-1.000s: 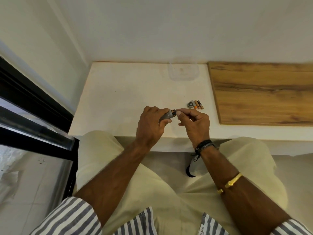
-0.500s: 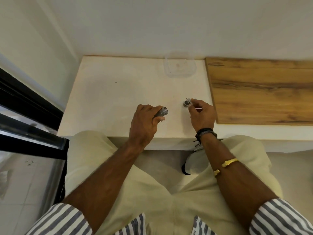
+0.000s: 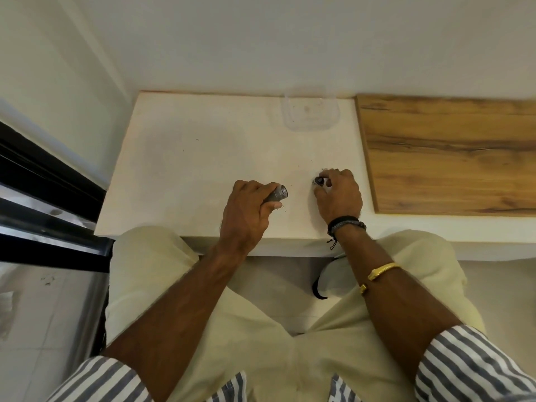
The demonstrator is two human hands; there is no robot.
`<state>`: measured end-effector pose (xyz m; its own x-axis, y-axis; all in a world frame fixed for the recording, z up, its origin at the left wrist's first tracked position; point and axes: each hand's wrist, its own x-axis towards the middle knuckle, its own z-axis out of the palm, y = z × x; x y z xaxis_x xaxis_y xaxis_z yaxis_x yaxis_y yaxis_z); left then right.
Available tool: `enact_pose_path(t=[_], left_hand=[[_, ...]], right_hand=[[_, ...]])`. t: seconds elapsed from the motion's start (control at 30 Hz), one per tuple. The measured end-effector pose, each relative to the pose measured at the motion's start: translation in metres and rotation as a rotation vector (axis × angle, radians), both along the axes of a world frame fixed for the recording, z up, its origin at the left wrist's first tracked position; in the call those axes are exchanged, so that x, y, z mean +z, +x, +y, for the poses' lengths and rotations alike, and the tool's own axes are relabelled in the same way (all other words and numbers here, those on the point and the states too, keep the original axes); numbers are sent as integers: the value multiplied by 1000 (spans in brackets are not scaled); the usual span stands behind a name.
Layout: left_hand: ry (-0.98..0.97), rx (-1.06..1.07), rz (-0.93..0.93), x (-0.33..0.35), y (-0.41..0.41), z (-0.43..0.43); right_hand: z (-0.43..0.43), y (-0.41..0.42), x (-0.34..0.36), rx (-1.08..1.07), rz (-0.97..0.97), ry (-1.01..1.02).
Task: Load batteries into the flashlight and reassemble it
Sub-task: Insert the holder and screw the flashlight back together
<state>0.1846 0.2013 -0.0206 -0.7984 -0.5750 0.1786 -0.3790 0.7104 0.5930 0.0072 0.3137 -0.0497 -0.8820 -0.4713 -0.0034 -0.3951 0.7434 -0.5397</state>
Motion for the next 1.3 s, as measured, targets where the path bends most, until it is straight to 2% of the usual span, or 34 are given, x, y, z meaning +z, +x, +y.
enact_pose_path(t=[0.2,0.37,0.5,0.67,1.3], left_hand=[[26,6,-28,-1,2,-2],[43,34,17,-1,6,-2],[61,60,66,2,6,1],[30,30,75,9,7,6],[-17,-111,42,21,10,13]], right_hand=[[0,11,11,11,-11,-164],[5,31,31,-14,-204,-478],[9,46,41,50,-367,-566],[21,63,54,195,-410,-643],[36,62,61,385,-172,-528]])
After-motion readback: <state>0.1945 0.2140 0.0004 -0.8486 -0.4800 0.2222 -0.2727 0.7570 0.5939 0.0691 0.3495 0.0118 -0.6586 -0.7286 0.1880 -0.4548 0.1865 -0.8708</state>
